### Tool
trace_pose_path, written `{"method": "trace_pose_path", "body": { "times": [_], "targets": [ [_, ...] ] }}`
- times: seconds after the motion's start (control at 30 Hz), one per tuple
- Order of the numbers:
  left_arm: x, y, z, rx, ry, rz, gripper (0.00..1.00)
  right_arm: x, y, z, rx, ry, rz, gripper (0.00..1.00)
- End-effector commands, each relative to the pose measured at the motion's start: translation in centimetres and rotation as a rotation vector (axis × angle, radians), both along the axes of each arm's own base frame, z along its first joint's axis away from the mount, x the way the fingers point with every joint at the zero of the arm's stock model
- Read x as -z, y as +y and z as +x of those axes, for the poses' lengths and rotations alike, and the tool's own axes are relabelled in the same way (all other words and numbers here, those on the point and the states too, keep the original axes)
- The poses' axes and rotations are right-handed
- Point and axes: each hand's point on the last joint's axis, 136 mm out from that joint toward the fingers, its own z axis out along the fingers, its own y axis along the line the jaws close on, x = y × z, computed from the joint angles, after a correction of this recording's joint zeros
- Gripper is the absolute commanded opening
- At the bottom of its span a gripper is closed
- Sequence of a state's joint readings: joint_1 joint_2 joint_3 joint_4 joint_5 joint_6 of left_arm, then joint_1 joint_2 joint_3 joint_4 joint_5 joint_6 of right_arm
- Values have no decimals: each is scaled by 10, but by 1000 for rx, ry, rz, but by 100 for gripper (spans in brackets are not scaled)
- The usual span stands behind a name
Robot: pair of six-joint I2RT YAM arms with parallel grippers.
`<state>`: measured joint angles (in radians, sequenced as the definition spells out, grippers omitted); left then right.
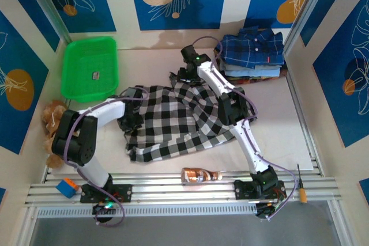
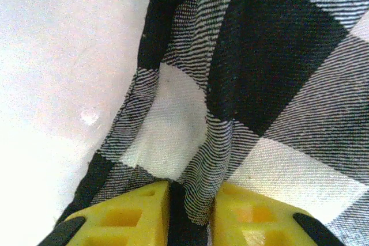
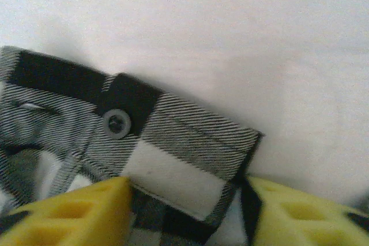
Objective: Fold and stack the long sleeve shirts
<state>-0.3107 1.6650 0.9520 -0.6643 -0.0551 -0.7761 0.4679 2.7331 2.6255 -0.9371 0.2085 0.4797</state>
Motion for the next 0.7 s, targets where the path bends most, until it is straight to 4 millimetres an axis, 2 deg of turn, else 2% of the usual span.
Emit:
{"method": "trace_pose_path", "body": {
  "times": [0.0,0.07,0.17,0.27,0.33,0.43,0.67],
  "targets": [
    [3,6,-21,-10,64,4,24,12,19,3,20,15,80,37],
    [0,5,-18,-3,56,4,24,8,24,7,45,15,134,27],
    [-5,5,-15,5,45,0,22,-18,20,17,99,-12,184,10],
    [-7,8,-12,-13,24,-11,20,-73,22,31,78,-132,243,0],
    [-7,12,-8,-32,13,-27,17,-119,26,39,36,-230,301,0],
    [-6,16,1,-47,3,-39,14,-170,22,37,-13,-315,338,0],
    [-5,23,27,-82,-23,-68,11,-207,9,2,-90,-294,317,0]
  ]
}}
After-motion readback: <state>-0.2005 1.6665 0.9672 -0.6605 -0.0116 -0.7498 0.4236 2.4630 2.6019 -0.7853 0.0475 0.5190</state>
